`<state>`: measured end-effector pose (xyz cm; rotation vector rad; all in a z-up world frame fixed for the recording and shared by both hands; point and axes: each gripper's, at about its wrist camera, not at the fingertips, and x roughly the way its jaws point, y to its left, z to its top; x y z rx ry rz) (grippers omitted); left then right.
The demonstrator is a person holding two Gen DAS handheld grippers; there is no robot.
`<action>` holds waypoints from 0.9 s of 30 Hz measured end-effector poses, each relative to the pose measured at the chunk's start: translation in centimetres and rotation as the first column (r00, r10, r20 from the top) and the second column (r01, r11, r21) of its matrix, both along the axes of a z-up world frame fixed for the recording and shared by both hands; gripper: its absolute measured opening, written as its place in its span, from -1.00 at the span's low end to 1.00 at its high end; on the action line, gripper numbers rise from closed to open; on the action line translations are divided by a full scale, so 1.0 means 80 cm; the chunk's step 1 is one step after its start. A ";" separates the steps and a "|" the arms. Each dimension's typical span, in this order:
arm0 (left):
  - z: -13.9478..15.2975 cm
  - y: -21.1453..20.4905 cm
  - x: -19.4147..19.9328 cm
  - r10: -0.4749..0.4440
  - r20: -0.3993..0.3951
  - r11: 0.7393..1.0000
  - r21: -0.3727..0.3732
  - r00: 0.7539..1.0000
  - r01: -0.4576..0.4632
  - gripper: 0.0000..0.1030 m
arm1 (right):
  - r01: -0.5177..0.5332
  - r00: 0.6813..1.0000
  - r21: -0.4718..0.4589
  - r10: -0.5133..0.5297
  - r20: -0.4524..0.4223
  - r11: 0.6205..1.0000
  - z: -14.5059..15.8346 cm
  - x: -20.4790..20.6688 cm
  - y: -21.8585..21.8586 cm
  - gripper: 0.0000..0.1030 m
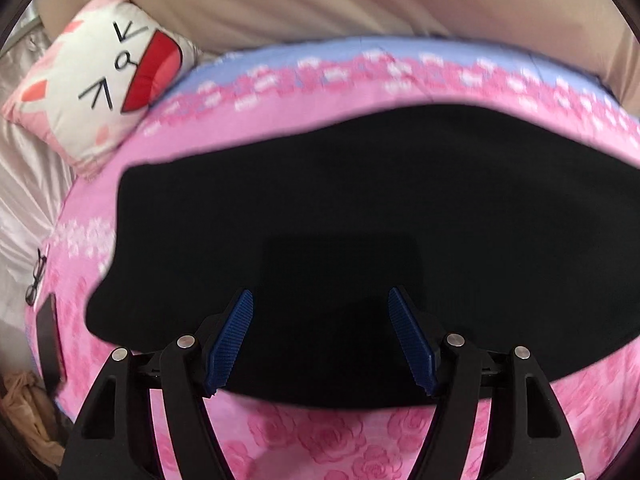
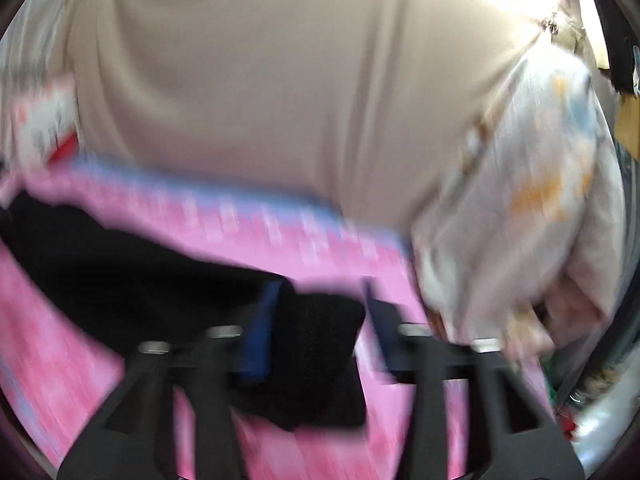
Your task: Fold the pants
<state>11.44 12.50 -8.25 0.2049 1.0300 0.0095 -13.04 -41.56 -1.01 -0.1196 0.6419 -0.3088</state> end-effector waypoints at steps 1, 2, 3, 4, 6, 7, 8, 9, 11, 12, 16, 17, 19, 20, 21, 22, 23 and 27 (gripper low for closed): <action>-0.003 0.001 -0.007 0.004 -0.007 1.000 -0.007 1.000 -0.004 0.33 | 0.052 0.997 0.028 -0.050 -0.062 0.998 -0.024 -0.012 -0.012 0.34; -0.006 0.003 -0.011 0.012 -0.004 1.000 -0.025 1.000 -0.012 0.34 | 0.113 0.989 0.049 -0.107 -0.099 0.992 -0.040 -0.026 -0.023 0.34; -0.004 0.007 -0.012 0.018 -0.006 0.999 -0.039 1.000 -0.018 0.34 | 0.171 0.982 0.099 -0.161 -0.103 0.980 -0.050 -0.046 -0.037 0.34; -0.002 0.007 -0.011 0.018 -0.017 0.999 -0.042 1.000 -0.019 0.33 | 0.200 0.979 0.168 -0.190 -0.078 0.965 -0.050 -0.062 -0.048 0.34; 0.001 0.005 -0.006 0.015 -0.024 1.000 -0.024 1.000 -0.016 0.33 | 0.230 0.970 0.343 -0.245 0.001 0.911 -0.037 -0.087 -0.068 0.34; 0.002 0.002 -0.003 0.017 -0.021 1.000 -0.013 1.000 -0.017 0.33 | 0.218 0.967 0.430 -0.255 0.029 0.876 -0.029 -0.091 -0.076 0.34; 0.001 -0.001 0.000 0.018 -0.020 1.000 -0.009 1.000 -0.018 0.32 | 0.209 0.965 0.485 -0.258 0.036 0.849 -0.025 -0.089 -0.083 0.34; 0.002 -0.003 0.001 0.017 -0.021 1.000 -0.010 1.000 -0.017 0.32 | 0.186 0.968 0.559 -0.248 0.037 0.808 -0.021 -0.080 -0.089 0.35; 0.005 -0.012 0.001 -0.001 -0.022 0.999 -0.032 1.000 0.000 0.32 | 0.111 0.983 0.636 -0.180 0.046 0.764 -0.016 -0.057 -0.090 0.36; 0.005 -0.014 0.001 -0.005 -0.020 0.999 -0.035 1.000 0.004 0.32 | 0.072 0.991 0.658 -0.126 0.035 0.750 -0.018 -0.039 -0.086 0.36; 0.003 -0.030 -0.001 -0.037 -0.023 0.999 -0.040 0.999 0.036 0.32 | 0.036 0.997 0.596 0.009 -0.071 0.803 -0.023 0.034 -0.069 -0.75; 0.003 -0.032 -0.001 -0.039 -0.025 0.999 -0.038 0.999 0.038 0.32 | 0.036 0.996 0.478 0.007 -0.088 0.878 -0.001 0.052 -0.055 -0.75; 0.005 -0.032 0.000 -0.035 -0.019 0.999 -0.035 0.999 0.034 0.32 | -0.050 0.999 0.315 0.043 0.029 0.948 0.060 0.052 -0.024 -0.76; 0.006 -0.032 -0.001 -0.031 -0.016 0.999 -0.035 0.999 0.031 0.32 | -0.104 0.989 0.203 0.080 0.121 0.974 0.097 0.040 -0.005 -0.76; 0.008 -0.030 -0.001 -0.026 -0.012 0.999 -0.036 1.000 0.025 0.32 | -0.109 0.983 0.091 0.094 0.155 0.990 0.115 0.028 0.012 -0.75; 0.009 -0.028 -0.003 -0.021 -0.011 0.999 -0.041 1.000 0.020 0.32 | -0.082 0.987 -0.034 0.086 0.139 0.996 0.120 0.023 0.024 -0.63; 0.009 -0.026 -0.006 -0.020 -0.010 0.999 -0.048 1.000 0.020 0.32 | -0.061 0.996 -0.126 0.069 0.061 0.990 0.105 0.016 0.031 -0.50; 0.006 -0.014 -0.018 -0.019 -0.018 0.998 -0.061 1.000 0.018 0.32 | 0.074 0.959 -0.079 -0.093 -0.268 0.994 -0.007 -0.033 -0.013 0.36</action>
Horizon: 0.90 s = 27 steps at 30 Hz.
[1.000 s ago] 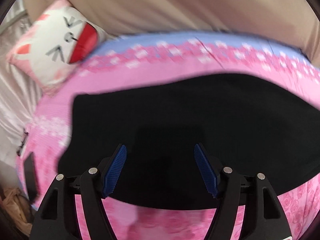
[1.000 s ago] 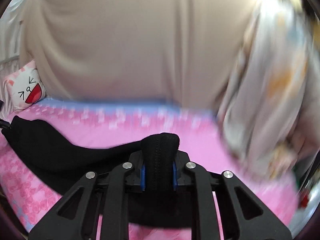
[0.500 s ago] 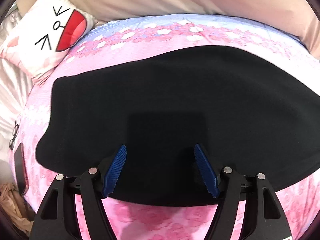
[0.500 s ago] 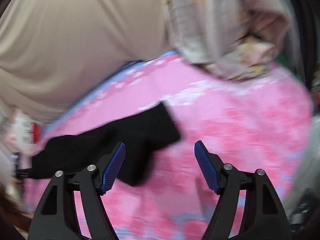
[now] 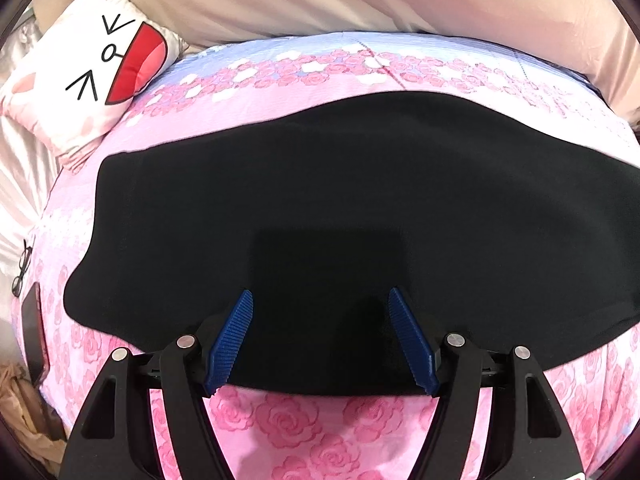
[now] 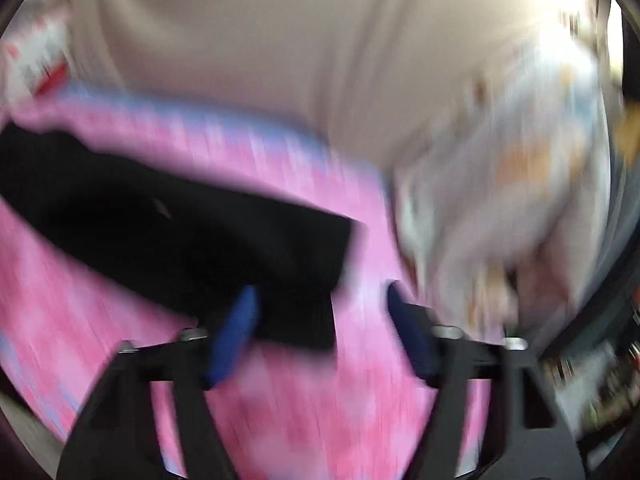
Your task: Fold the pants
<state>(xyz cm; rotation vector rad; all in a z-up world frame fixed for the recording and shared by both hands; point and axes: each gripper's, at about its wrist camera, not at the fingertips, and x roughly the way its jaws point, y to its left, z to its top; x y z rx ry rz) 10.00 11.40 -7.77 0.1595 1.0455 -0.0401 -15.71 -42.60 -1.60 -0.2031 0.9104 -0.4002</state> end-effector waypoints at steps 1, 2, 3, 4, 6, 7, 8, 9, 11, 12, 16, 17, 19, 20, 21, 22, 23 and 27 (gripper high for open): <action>-0.001 0.002 0.000 0.004 -0.004 1.000 0.003 1.000 -0.004 0.32 | 0.057 0.997 0.007 -0.057 -0.049 0.998 -0.019 -0.013 -0.010 0.35; -0.002 0.003 0.002 0.001 -0.012 1.000 0.007 1.000 -0.001 0.32 | 0.098 0.994 0.042 -0.096 -0.053 0.994 -0.027 -0.026 -0.017 0.35; -0.001 0.002 0.005 0.002 -0.016 1.000 0.010 1.000 -0.002 0.32 | 0.120 0.993 0.090 -0.117 -0.029 0.989 -0.026 -0.036 -0.021 0.35; 0.000 0.001 0.009 -0.001 -0.014 1.000 0.011 1.000 0.001 0.32 | 0.136 0.990 0.140 -0.138 0.007 0.981 -0.019 -0.040 -0.024 0.36; 0.008 -0.009 0.016 -0.015 0.006 1.000 0.009 1.000 0.015 0.32 | 0.147 0.977 0.266 -0.181 0.108 0.953 0.004 -0.033 -0.034 0.38; 0.012 -0.015 0.017 -0.024 0.015 1.000 -0.001 1.000 0.024 0.32 | 0.142 0.972 0.316 -0.192 0.133 0.938 0.012 -0.023 -0.039 0.40; 0.015 -0.021 0.018 -0.033 0.021 0.999 -0.012 0.999 0.033 0.32 | 0.132 0.966 0.380 -0.205 0.158 0.915 0.021 0.001 -0.044 0.40; 0.020 -0.031 0.018 -0.050 0.029 0.998 -0.029 0.998 0.051 0.32 | 0.116 0.965 0.446 -0.207 0.162 0.888 0.019 0.021 -0.054 0.40; 0.024 -0.043 0.015 -0.078 0.039 0.996 -0.042 0.996 0.080 0.32 | 0.112 0.969 0.509 -0.207 0.134 0.853 0.003 0.053 -0.067 0.39; 0.025 -0.048 0.012 -0.093 0.042 0.995 -0.044 0.995 0.095 0.32 | 0.130 0.974 0.516 -0.208 0.094 0.846 -0.013 0.079 -0.075 0.31; 0.024 -0.048 0.004 -0.098 0.032 0.995 -0.034 0.995 0.099 0.34 | 0.082 0.990 0.549 -0.131 0.051 0.832 -0.038 0.138 -0.085 -0.86; 0.023 -0.044 0.004 -0.091 0.028 0.995 -0.030 0.995 0.091 0.34 | 0.056 0.991 0.504 -0.111 0.078 0.862 -0.021 0.145 -0.076 -0.86; 0.023 -0.033 0.005 -0.062 0.020 0.998 -0.014 0.998 0.063 0.34 | -0.068 0.967 0.385 -0.034 0.252 0.920 0.041 0.135 -0.057 -0.86; 0.023 -0.026 0.004 -0.052 0.019 0.999 -0.013 0.998 0.052 0.34 | -0.103 0.938 0.312 -0.012 0.346 0.944 0.074 0.119 -0.053 -0.86; 0.023 -0.020 0.005 -0.041 0.016 0.999 -0.017 0.999 0.041 0.34 | -0.080 0.936 0.254 -0.016 0.352 0.964 0.083 0.110 -0.057 -0.85; 0.023 -0.015 0.005 -0.041 0.012 0.999 -0.022 0.999 0.041 0.34 | -0.048 0.951 0.241 -0.029 0.308 0.969 0.073 0.107 -0.069 -0.71; 0.022 -0.013 0.004 -0.043 0.010 0.999 -0.026 0.999 0.043 0.34 | -0.006 0.968 0.256 -0.059 0.245 0.967 0.054 0.108 -0.086 -0.66; 0.017 -0.008 0.007 -0.047 0.003 0.999 -0.018 0.999 0.047 0.34 | 0.262 0.958 0.320 -0.286 0.032 0.910 -0.025 0.067 -0.146 -0.65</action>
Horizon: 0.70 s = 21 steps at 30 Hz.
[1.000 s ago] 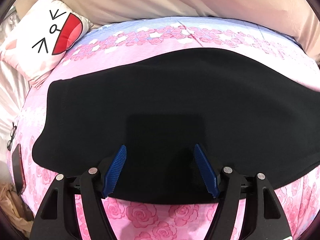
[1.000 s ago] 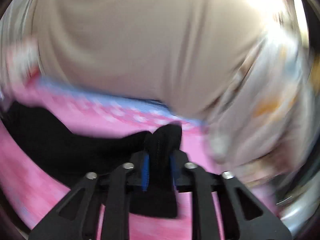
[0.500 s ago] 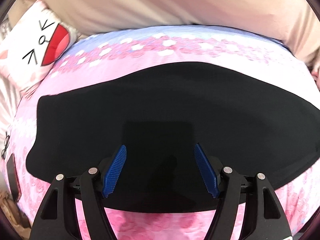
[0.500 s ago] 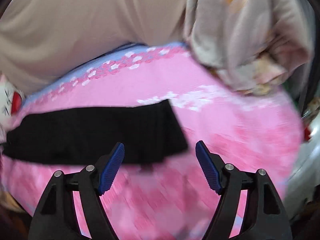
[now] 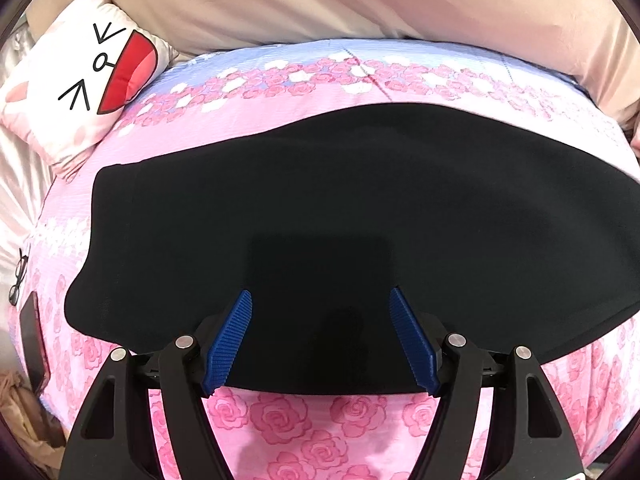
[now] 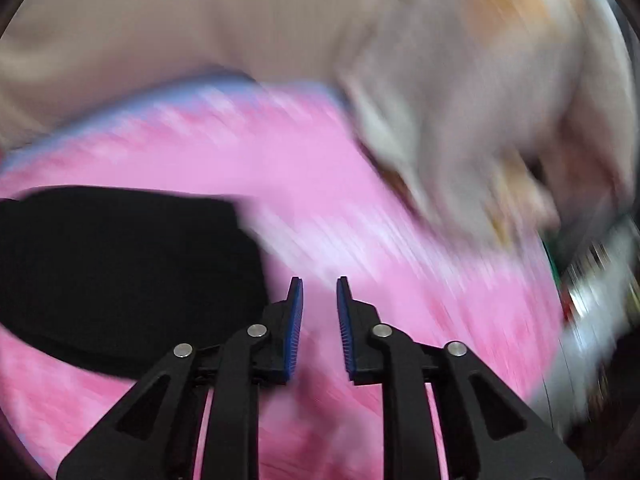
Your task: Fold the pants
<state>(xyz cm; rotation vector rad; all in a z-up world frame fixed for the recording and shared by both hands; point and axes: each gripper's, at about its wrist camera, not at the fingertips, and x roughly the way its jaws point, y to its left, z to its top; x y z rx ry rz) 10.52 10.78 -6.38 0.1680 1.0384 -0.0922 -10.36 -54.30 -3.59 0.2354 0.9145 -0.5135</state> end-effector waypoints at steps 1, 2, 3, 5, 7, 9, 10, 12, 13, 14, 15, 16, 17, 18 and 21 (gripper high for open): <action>-0.002 -0.001 0.000 0.002 -0.003 1.000 0.002 1.000 -0.002 0.34 | 0.038 0.998 0.047 -0.040 0.046 0.998 0.000 -0.017 -0.005 -0.65; -0.003 0.001 0.002 0.003 -0.007 1.000 0.004 1.000 -0.003 0.34 | 0.057 0.991 0.118 -0.070 0.111 0.991 0.003 -0.032 -0.004 -0.65; -0.004 0.000 0.004 0.003 -0.010 1.000 0.006 1.000 -0.002 0.34 | 0.049 0.987 0.164 -0.074 0.146 0.985 0.006 -0.038 -0.001 -0.65; -0.004 -0.004 0.004 -0.004 -0.009 1.000 0.002 1.000 0.004 0.34 | 0.009 0.978 0.246 -0.059 0.198 0.969 0.008 -0.042 0.015 -0.63; -0.003 -0.009 0.001 -0.023 -0.012 1.000 -0.012 1.000 0.023 0.34 | -0.047 0.973 0.346 -0.035 0.228 0.937 0.002 -0.034 0.041 -0.13; -0.005 -0.017 -0.005 -0.052 -0.017 0.999 -0.017 0.999 0.051 0.35 | -0.073 0.971 0.399 -0.025 0.236 0.914 -0.009 -0.017 0.061 0.11; -0.006 -0.021 -0.007 -0.059 -0.016 0.998 -0.015 0.998 0.059 0.35 | -0.055 0.976 0.405 -0.036 0.214 0.913 -0.017 -0.004 0.066 0.10; -0.009 -0.025 -0.013 -0.075 -0.019 0.997 -0.010 0.997 0.075 0.36 | 0.012 0.985 0.405 -0.079 0.150 0.914 -0.036 0.014 0.066 0.10; -0.010 -0.026 -0.015 -0.077 -0.019 0.997 -0.012 0.997 0.076 0.36 | 0.029 0.984 0.405 -0.098 0.151 0.914 -0.041 0.019 0.066 0.11; -0.011 -0.025 -0.018 -0.078 -0.019 0.997 -0.018 0.997 0.078 0.36 | 0.049 0.979 0.397 -0.123 0.163 0.917 -0.041 0.024 0.067 0.11; -0.012 -0.025 -0.020 -0.080 -0.022 0.996 -0.027 0.997 0.079 0.36 | 0.065 0.976 0.397 -0.140 0.164 0.915 -0.042 0.025 0.065 0.11; -0.013 -0.023 -0.022 -0.080 -0.024 0.996 -0.036 0.997 0.079 0.36 | 0.089 0.970 0.396 -0.170 0.173 0.914 -0.041 0.028 0.065 -0.20; -0.014 -0.022 -0.023 -0.080 -0.026 0.996 -0.042 0.996 0.079 0.36 | 0.099 0.966 0.405 -0.185 0.179 0.909 -0.040 0.031 0.064 -0.53; -0.014 -0.021 -0.024 -0.082 -0.026 0.996 -0.043 0.996 0.081 0.36 | 0.100 0.961 0.421 -0.197 0.193 0.902 -0.038 0.030 0.061 -0.93; -0.009 -0.015 -0.028 -0.078 -0.017 0.996 -0.041 0.997 0.077 0.36 | 0.105 0.940 0.334 -0.203 0.275 0.937 0.001 0.010 0.069 -0.94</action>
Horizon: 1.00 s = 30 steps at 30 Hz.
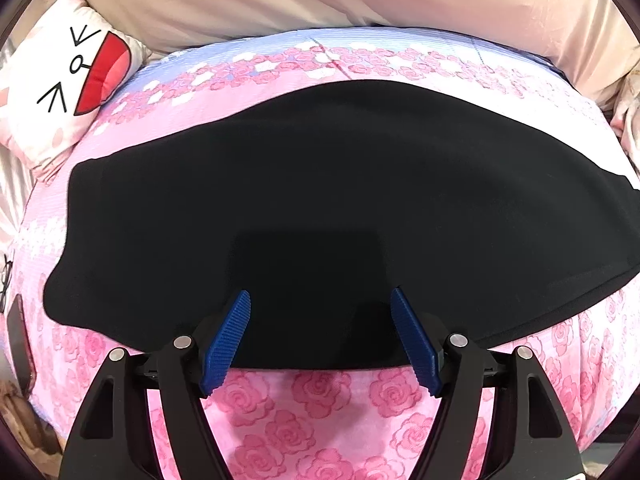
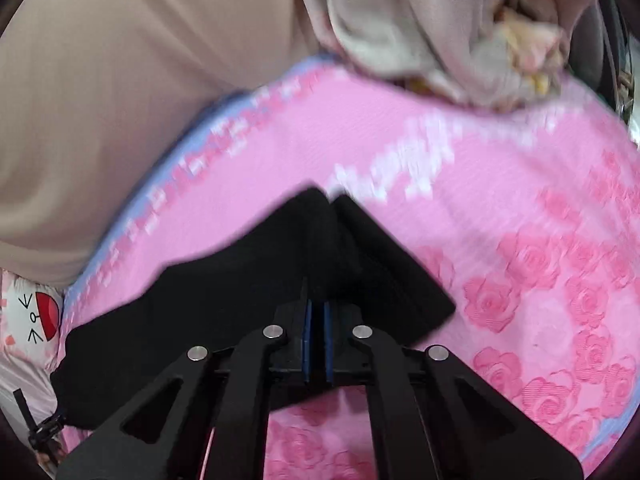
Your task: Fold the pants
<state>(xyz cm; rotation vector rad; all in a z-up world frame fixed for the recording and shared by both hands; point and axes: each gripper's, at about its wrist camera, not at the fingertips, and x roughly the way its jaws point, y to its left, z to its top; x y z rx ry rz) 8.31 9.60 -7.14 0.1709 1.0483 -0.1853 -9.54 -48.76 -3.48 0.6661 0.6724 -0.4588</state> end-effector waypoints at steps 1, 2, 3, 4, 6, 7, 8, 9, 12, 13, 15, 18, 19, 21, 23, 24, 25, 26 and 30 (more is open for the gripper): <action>0.003 0.003 -0.003 -0.002 0.006 1.000 -0.005 1.000 0.002 0.36 | 0.019 1.000 -0.025 -0.019 0.008 0.999 0.006 -0.011 -0.001 -0.94; 0.005 0.007 -0.005 -0.002 0.015 1.000 -0.010 1.000 0.002 0.41 | 0.030 1.000 -0.030 -0.030 0.002 0.999 0.004 -0.020 -0.005 -0.94; 0.006 0.012 -0.007 -0.001 0.023 1.000 -0.014 1.000 0.001 0.52 | 0.049 0.998 -0.007 -0.050 -0.031 0.999 -0.012 -0.027 -0.017 -0.93; 0.004 0.015 -0.007 0.002 0.024 1.000 -0.017 1.000 -0.002 0.54 | 0.052 0.997 0.025 -0.050 -0.064 0.998 -0.028 -0.024 -0.026 -0.87; -0.005 0.019 -0.003 0.009 0.001 1.000 -0.007 1.000 -0.009 0.54 | 0.035 0.997 0.040 -0.032 -0.073 0.999 -0.052 -0.025 -0.027 -0.83; -0.011 0.021 0.000 0.019 -0.017 1.000 0.003 1.000 -0.019 0.54 | 0.034 0.996 0.021 -0.033 -0.087 0.999 -0.045 -0.026 -0.021 -0.79; -0.014 0.023 0.001 0.024 -0.023 1.000 0.005 0.999 -0.024 0.54 | 0.043 0.995 -0.005 -0.044 -0.094 0.999 -0.036 -0.026 -0.015 -0.77; -0.015 0.027 0.000 0.027 -0.025 1.000 0.003 0.999 -0.027 0.54 | 0.060 0.995 -0.056 -0.065 -0.081 0.997 -0.021 -0.031 -0.004 -0.68; -0.012 0.042 -0.005 0.054 -0.008 0.999 -0.001 0.998 -0.055 0.54 | 0.065 0.991 -0.236 -0.090 -0.096 0.970 0.016 -0.027 0.043 -0.64; -0.010 0.054 -0.005 0.078 -0.003 0.997 0.000 0.997 -0.078 0.54 | 0.026 0.993 -0.271 -0.055 -0.100 0.962 0.023 -0.019 0.063 -0.64; -0.007 0.082 -0.003 0.136 0.006 0.991 0.000 0.991 -0.136 0.54 | -0.113 0.993 -0.281 0.095 -0.077 0.953 0.036 0.013 0.117 -0.64; -0.012 0.124 0.003 0.227 0.019 0.973 0.039 0.974 -0.227 0.55 | -0.300 0.954 -0.240 0.296 -0.054 0.923 0.036 0.064 0.193 -0.64; -0.018 0.144 0.007 0.252 0.015 0.967 0.046 0.968 -0.252 0.57 | -0.355 0.934 -0.233 0.350 -0.067 0.905 0.033 0.081 0.216 -0.64; -0.025 0.172 0.013 0.250 -0.043 0.965 -0.069 0.967 -0.252 0.54 | -0.468 0.883 -0.232 0.458 -0.099 0.853 0.026 0.121 0.272 -0.64; -0.011 0.185 0.005 0.249 -0.045 0.960 -0.122 0.968 -0.252 0.35 | -0.584 0.811 -0.211 0.575 -0.105 0.784 0.026 0.158 0.327 -0.64; -0.001 0.187 -0.001 0.242 -0.023 0.961 -0.133 0.970 -0.243 0.35 | -0.646 0.761 -0.205 0.641 -0.098 0.736 0.030 0.180 0.362 -0.64; 0.010 0.189 -0.006 0.249 0.017 0.961 -0.125 0.968 -0.245 0.38 | -0.700 0.709 -0.205 0.700 -0.086 0.684 0.037 0.201 0.397 -0.64; 0.020 0.191 -0.010 0.258 0.062 0.962 -0.108 0.964 -0.250 0.49 | -0.748 0.656 -0.199 0.751 -0.073 0.633 0.044 0.220 0.431 -0.64; 0.028 0.215 0.013 0.286 0.141 0.958 -0.072 0.948 -0.279 0.58 | -0.873 0.467 -0.197 0.881 -0.078 0.445 0.057 0.306 0.553 -0.64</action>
